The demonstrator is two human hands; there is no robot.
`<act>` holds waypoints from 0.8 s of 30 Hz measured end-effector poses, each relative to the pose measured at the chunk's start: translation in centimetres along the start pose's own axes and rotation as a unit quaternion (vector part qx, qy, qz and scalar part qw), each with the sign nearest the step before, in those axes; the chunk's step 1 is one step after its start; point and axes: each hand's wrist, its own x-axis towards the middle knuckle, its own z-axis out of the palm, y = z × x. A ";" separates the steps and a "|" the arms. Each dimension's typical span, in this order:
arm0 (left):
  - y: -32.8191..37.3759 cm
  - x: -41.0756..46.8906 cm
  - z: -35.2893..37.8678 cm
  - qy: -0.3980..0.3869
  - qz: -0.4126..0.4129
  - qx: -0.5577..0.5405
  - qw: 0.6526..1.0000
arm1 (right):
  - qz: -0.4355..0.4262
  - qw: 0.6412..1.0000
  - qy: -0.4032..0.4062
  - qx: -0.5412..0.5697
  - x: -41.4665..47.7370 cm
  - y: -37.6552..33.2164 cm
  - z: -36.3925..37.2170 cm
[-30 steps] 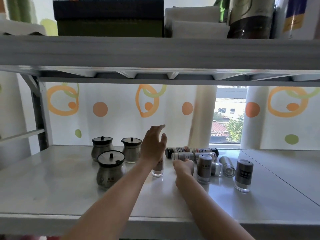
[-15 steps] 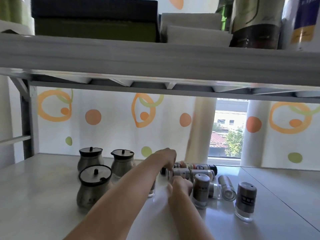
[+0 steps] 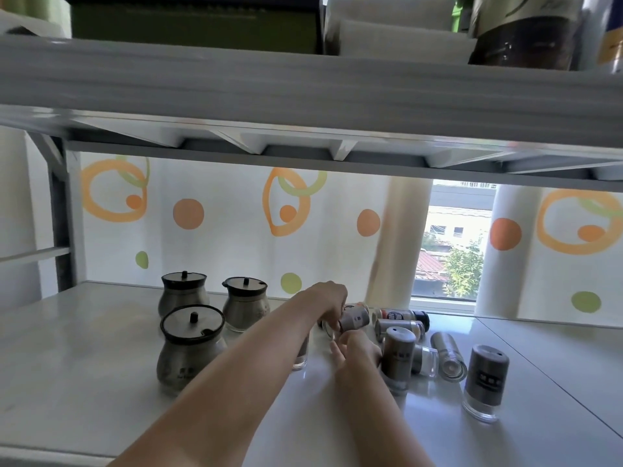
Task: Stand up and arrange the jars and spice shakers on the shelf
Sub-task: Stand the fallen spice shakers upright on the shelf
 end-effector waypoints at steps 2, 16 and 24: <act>-0.5 -0.1 0.0 -0.002 -0.004 -0.003 1.000 | 0.002 1.000 -0.002 -0.003 0.3 0.0 -0.1; -2.1 -0.7 -0.7 -0.019 -0.019 -0.067 0.997 | -0.157 0.955 -0.117 -0.224 0.8 1.0 0.2; -2.4 -1.2 -1.4 -0.027 -0.041 -0.102 0.994 | -0.174 0.943 -0.104 -0.265 0.7 1.0 0.0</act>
